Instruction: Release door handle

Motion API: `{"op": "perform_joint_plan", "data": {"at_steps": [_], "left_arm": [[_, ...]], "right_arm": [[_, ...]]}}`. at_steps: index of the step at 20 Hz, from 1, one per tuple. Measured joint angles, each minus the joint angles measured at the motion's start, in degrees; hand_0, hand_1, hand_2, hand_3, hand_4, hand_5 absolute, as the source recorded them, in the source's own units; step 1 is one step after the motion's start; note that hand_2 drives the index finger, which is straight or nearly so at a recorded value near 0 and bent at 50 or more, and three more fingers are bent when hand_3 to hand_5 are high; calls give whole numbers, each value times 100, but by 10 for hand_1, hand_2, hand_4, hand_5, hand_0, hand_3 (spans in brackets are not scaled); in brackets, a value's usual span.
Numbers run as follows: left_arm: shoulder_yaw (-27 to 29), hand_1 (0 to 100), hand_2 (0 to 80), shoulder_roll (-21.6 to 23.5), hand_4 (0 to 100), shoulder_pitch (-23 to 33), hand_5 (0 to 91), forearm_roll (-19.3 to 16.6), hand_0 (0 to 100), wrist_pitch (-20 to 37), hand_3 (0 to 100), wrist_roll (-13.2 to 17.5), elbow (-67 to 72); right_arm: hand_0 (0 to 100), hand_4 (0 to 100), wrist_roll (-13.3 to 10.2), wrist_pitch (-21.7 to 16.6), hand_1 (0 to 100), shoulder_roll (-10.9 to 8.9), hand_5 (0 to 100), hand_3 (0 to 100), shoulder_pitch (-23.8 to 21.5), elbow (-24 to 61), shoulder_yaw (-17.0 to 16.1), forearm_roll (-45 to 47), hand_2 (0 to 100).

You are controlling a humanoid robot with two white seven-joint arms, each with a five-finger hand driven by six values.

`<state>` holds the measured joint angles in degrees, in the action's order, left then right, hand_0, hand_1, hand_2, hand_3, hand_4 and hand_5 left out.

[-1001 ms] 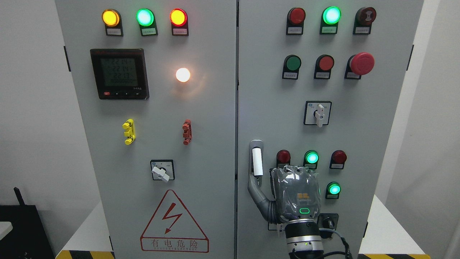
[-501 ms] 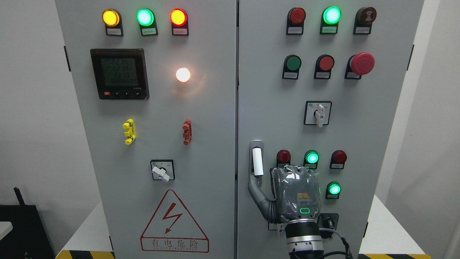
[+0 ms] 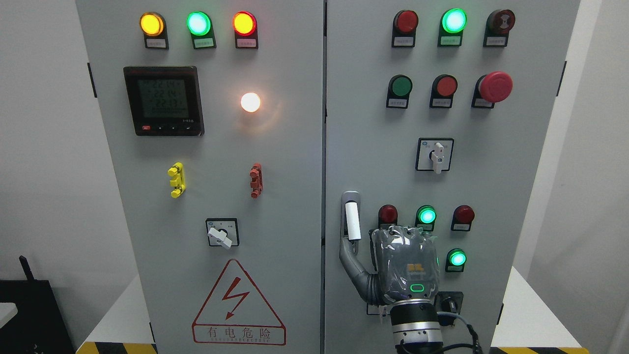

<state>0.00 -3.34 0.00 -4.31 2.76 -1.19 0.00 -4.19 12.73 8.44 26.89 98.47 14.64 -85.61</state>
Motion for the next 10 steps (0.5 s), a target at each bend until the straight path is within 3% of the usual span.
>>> {"op": "perform_joint_plan", "data": {"at_steps": [10], "left_arm": [[0, 389, 0, 0, 0, 0, 0, 0, 120, 0, 0, 0, 0]], "right_arm": [[506, 1000, -7, 2, 72, 0, 972, 1000, -5, 3, -20, 0, 999]]}}
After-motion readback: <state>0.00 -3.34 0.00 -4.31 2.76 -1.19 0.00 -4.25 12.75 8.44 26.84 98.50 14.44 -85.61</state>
